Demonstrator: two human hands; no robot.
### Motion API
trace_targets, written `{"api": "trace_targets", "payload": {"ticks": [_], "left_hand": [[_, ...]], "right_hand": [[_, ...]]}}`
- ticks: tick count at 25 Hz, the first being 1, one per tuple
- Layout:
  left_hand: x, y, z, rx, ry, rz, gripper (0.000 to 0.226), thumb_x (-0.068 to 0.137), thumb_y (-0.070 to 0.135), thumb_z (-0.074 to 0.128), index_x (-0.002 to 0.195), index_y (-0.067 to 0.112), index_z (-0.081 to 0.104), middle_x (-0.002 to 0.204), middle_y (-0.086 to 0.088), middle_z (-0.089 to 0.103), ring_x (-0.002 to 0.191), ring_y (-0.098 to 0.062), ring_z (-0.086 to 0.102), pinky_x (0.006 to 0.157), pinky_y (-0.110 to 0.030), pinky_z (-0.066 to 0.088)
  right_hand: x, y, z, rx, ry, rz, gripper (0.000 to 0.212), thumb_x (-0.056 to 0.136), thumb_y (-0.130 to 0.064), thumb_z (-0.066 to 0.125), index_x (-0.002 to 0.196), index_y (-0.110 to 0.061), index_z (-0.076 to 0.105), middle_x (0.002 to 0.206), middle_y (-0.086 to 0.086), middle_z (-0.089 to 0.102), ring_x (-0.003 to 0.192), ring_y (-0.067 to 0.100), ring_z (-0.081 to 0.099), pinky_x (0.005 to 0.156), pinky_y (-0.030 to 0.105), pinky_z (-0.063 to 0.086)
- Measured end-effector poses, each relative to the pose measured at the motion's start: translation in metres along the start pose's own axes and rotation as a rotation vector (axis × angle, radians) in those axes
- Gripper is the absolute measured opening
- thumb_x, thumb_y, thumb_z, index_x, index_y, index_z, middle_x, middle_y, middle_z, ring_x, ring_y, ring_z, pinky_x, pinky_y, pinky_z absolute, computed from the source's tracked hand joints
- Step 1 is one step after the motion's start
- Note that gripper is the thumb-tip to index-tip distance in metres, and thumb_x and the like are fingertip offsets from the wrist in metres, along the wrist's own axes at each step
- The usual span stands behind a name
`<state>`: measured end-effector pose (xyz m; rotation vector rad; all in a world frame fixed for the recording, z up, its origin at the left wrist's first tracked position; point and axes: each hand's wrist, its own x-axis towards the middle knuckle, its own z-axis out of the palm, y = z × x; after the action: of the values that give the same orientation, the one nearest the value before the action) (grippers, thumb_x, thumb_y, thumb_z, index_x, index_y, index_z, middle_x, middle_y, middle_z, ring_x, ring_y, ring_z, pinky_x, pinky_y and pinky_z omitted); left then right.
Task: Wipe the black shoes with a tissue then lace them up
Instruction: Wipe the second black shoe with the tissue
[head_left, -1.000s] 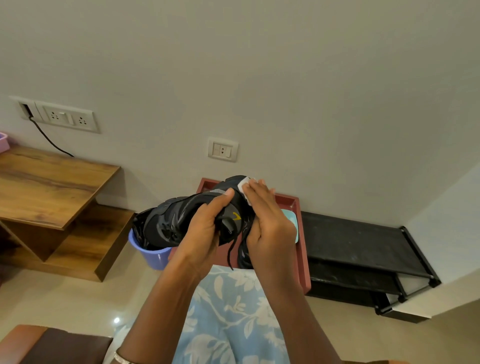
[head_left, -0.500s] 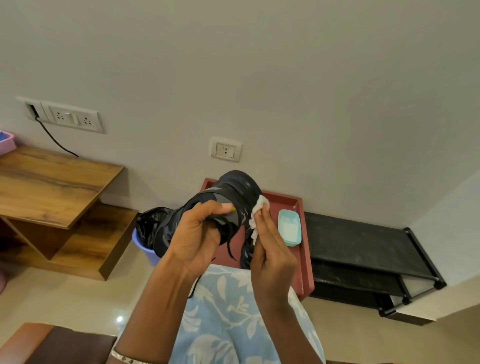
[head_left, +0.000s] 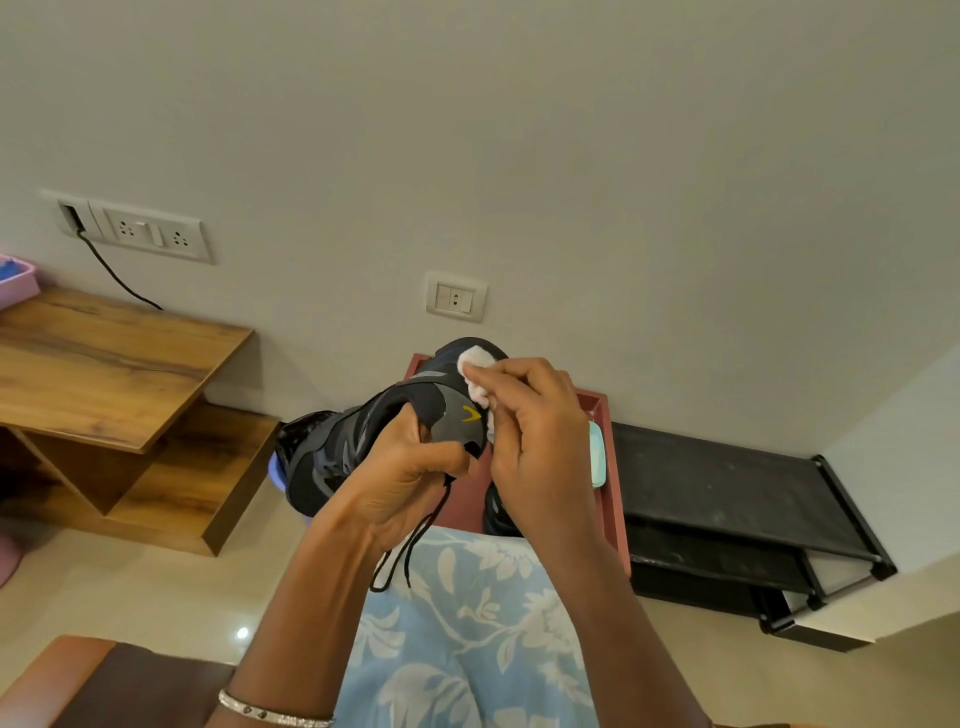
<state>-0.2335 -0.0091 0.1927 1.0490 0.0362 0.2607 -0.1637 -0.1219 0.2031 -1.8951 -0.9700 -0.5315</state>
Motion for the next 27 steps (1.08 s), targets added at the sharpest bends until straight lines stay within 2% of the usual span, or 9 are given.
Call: {"api": "trace_targets", "payload": {"ticks": [3, 6, 10, 13, 16, 19, 22, 24, 27], "left_hand": [[-0.004, 0.001, 0.002, 0.008, -0.024, -0.003, 0.058, 0.059, -0.009, 0.068, 0.116, 0.001, 0.059, 0.095, -0.015, 0.064, 0.091, -0.025, 0.064, 0.079, -0.034, 0.054], [-0.009, 0.004, 0.003, -0.121, 0.017, -0.009, 0.046, 0.060, 0.026, 0.089, 0.100, 0.009, 0.073, 0.095, -0.012, 0.066, 0.096, -0.023, 0.063, 0.093, -0.040, 0.048], [-0.006, 0.006, 0.006, -0.236, 0.165, -0.045, 0.093, 0.058, 0.061, 0.086, 0.121, -0.002, 0.063, 0.124, -0.028, 0.056, 0.117, -0.042, 0.054, 0.110, -0.056, 0.037], [-0.006, 0.005, 0.014, -0.188, 0.187, -0.026, 0.096, 0.077, 0.067, 0.064, 0.133, -0.010, 0.051, 0.134, -0.031, 0.054, 0.123, -0.038, 0.055, 0.108, -0.046, 0.044], [-0.007, 0.004, 0.020, -0.160, 0.195, -0.042, 0.082, 0.085, 0.068, 0.040, 0.123, 0.000, 0.064, 0.128, -0.025, 0.064, 0.123, -0.031, 0.062, 0.103, -0.038, 0.051], [-0.005, 0.005, 0.021, -0.117, 0.235, -0.067, 0.087, 0.076, 0.075, 0.040, 0.108, 0.002, 0.074, 0.114, -0.027, 0.069, 0.113, -0.031, 0.068, 0.103, -0.042, 0.050], [-0.004, 0.002, 0.024, -0.051, 0.215, -0.044, 0.104, 0.074, 0.082, 0.043, 0.121, -0.010, 0.060, 0.127, -0.036, 0.058, 0.125, -0.041, 0.057, 0.112, -0.051, 0.042], [-0.003, -0.002, 0.029, 0.010, 0.211, -0.012, 0.090, 0.076, 0.078, 0.042, 0.116, 0.000, 0.063, 0.126, -0.026, 0.064, 0.124, -0.033, 0.060, 0.108, -0.046, 0.046], [-0.004, -0.004, 0.028, 0.059, 0.234, -0.018, 0.077, 0.080, 0.073, 0.036, 0.107, 0.010, 0.071, 0.113, -0.015, 0.073, 0.115, -0.023, 0.067, 0.097, -0.035, 0.049]], "right_hand": [[0.002, -0.006, -0.007, 0.063, -0.105, -0.020, 0.037, 0.094, 0.000, 0.054, 0.120, -0.017, 0.073, 0.110, -0.003, 0.069, 0.104, 0.017, 0.059, 0.086, 0.034, 0.054], [-0.009, -0.017, -0.016, 0.218, -0.151, -0.003, 0.033, 0.096, 0.000, 0.060, 0.116, -0.022, 0.074, 0.112, -0.011, 0.071, 0.109, 0.011, 0.062, 0.093, 0.028, 0.052], [-0.016, -0.019, -0.019, 0.257, -0.153, 0.031, 0.029, 0.095, -0.004, 0.066, 0.115, -0.024, 0.074, 0.113, -0.013, 0.072, 0.110, 0.007, 0.063, 0.094, 0.028, 0.054], [-0.007, -0.013, -0.018, 0.162, -0.073, 0.078, 0.027, 0.093, -0.003, 0.068, 0.112, -0.020, 0.077, 0.106, -0.010, 0.073, 0.103, 0.005, 0.064, 0.089, 0.026, 0.054], [0.000, -0.012, -0.021, 0.041, -0.072, 0.097, 0.031, 0.093, -0.001, 0.066, 0.112, -0.023, 0.077, 0.102, -0.009, 0.072, 0.099, 0.006, 0.062, 0.085, 0.026, 0.051], [-0.004, -0.030, -0.026, 0.083, -0.250, 0.045, 0.025, 0.094, -0.005, 0.064, 0.106, -0.022, 0.079, 0.100, -0.009, 0.073, 0.097, 0.009, 0.064, 0.085, 0.029, 0.053], [0.000, -0.042, -0.018, -0.035, -0.237, 0.028, 0.017, 0.095, -0.014, 0.064, 0.102, -0.021, 0.078, 0.097, -0.004, 0.073, 0.094, 0.013, 0.063, 0.083, 0.031, 0.054], [0.011, -0.039, -0.010, -0.089, -0.193, 0.115, 0.016, 0.096, -0.018, 0.066, 0.105, -0.021, 0.078, 0.100, -0.004, 0.072, 0.095, 0.011, 0.061, 0.086, 0.032, 0.053], [0.016, -0.033, -0.011, -0.050, -0.297, 0.140, 0.017, 0.096, -0.019, 0.065, 0.106, -0.024, 0.078, 0.101, -0.006, 0.071, 0.095, 0.009, 0.061, 0.088, 0.034, 0.053]]}}
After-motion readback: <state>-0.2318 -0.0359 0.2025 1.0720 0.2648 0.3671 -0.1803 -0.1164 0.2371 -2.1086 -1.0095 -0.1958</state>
